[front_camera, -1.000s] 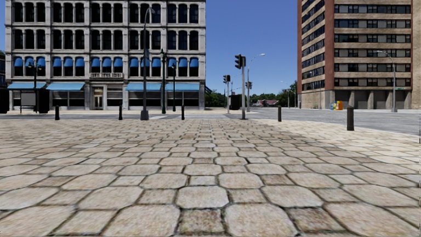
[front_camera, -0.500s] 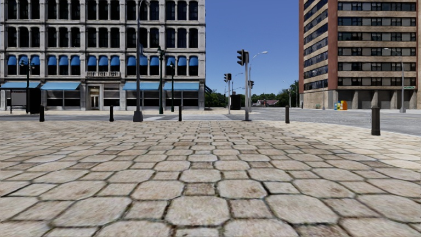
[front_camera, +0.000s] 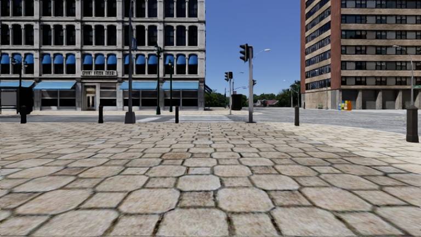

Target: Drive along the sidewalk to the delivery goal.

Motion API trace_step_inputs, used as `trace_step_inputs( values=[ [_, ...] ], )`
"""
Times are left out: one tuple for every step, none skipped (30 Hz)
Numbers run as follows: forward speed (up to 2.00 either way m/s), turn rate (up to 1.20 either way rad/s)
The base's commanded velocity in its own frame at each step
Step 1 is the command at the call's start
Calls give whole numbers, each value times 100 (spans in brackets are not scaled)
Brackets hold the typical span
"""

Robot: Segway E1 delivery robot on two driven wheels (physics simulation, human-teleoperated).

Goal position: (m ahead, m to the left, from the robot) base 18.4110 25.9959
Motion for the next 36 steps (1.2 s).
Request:
trace_step_inputs(
  values=[
    [200,0],
    [200,0],
    [200,0],
    [200,0],
    [200,0],
    [200,0],
    [200,0],
    [200,0],
    [200,0],
    [200,0],
    [200,0],
    [200,0],
    [200,0],
    [200,0],
    [200,0],
    [200,0],
    [200,0],
    [200,0],
    [200,0],
    [200,0],
    [200,0],
    [200,0],
    [200,0],
    [200,0],
    [200,0],
    [200,0],
    [200,0],
    [200,0],
    [200,0],
    [200,0],
    [200,0],
    [200,0],
    [200,0],
    [200,0],
    [200,0],
    [200,1]
  ],
)
